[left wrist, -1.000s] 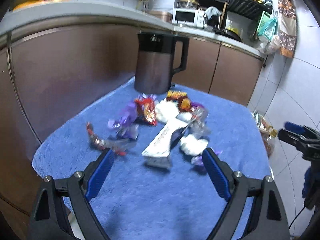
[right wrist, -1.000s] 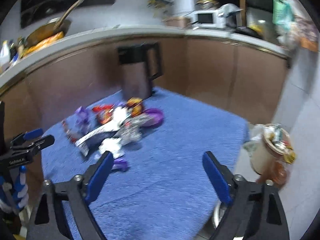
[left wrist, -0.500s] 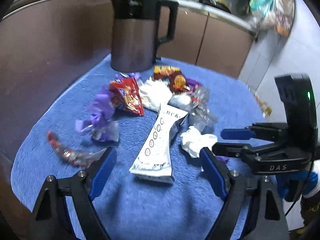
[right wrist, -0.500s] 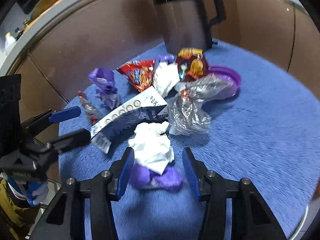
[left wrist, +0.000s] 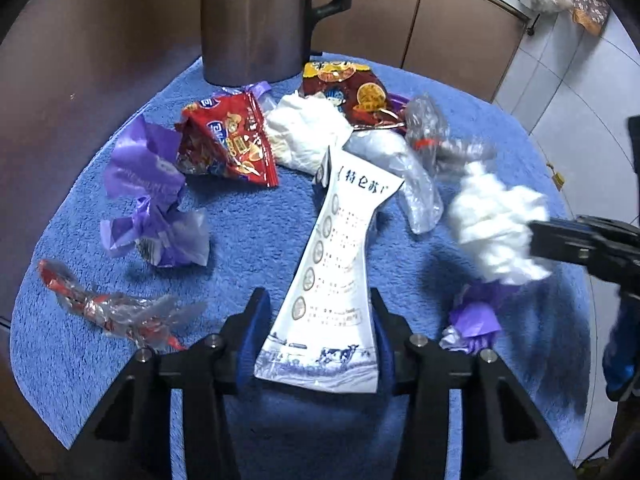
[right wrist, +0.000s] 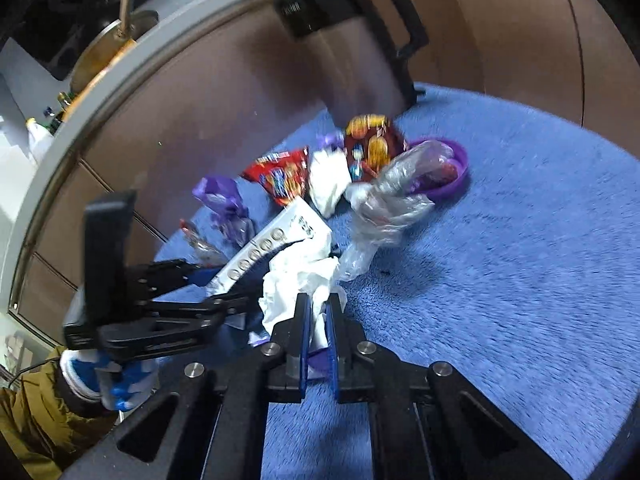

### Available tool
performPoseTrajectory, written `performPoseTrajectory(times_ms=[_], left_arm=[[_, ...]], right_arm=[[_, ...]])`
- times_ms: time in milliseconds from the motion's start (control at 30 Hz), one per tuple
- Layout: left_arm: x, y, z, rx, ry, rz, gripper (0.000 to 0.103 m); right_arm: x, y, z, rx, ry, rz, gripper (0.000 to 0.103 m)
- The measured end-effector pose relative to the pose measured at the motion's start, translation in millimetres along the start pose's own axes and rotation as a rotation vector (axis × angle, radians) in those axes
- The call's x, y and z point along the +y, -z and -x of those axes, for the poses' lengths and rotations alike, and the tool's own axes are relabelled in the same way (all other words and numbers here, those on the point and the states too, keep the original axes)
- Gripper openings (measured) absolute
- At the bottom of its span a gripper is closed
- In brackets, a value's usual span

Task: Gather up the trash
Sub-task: 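Grasp the white milk carton with the left tool while the right tool grasps a white tissue, then carry both items over the steel bin and open both tools to drop them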

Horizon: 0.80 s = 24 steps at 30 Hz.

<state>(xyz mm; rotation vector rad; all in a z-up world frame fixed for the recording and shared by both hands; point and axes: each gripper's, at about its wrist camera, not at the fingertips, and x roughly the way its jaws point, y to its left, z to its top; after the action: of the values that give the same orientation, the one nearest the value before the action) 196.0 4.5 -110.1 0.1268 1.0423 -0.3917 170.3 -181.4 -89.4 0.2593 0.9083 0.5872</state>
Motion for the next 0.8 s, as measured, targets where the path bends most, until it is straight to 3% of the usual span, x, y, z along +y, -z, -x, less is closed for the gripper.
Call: performPoseTrajectory(times_ms=[133,300,433,567,800], left_arm=[[-6,5,20,-0.038,0.005,0.022,0.034],[-21,8,65,-0.117,-0.006,0.025,0.034],[-51,0,89,-0.161,0.032,-0.02,0.034],[-112,-14,98,-0.178,0.12,-0.11,0.034],[-245,-36,61,-0.114,0.275,-0.277,0.034]], right_arm=[[9,9,35,-0.054,-0.001,0.007,0.008],[5,22,82,-0.148,0.012,-0.002,0.008],[-8,37,118,-0.206,0.067,-0.026,0.007],[-45,67,163,-0.247,0.194,-0.094,0.008],[-133,127,213,-0.226,0.47,-0.259,0.008]])
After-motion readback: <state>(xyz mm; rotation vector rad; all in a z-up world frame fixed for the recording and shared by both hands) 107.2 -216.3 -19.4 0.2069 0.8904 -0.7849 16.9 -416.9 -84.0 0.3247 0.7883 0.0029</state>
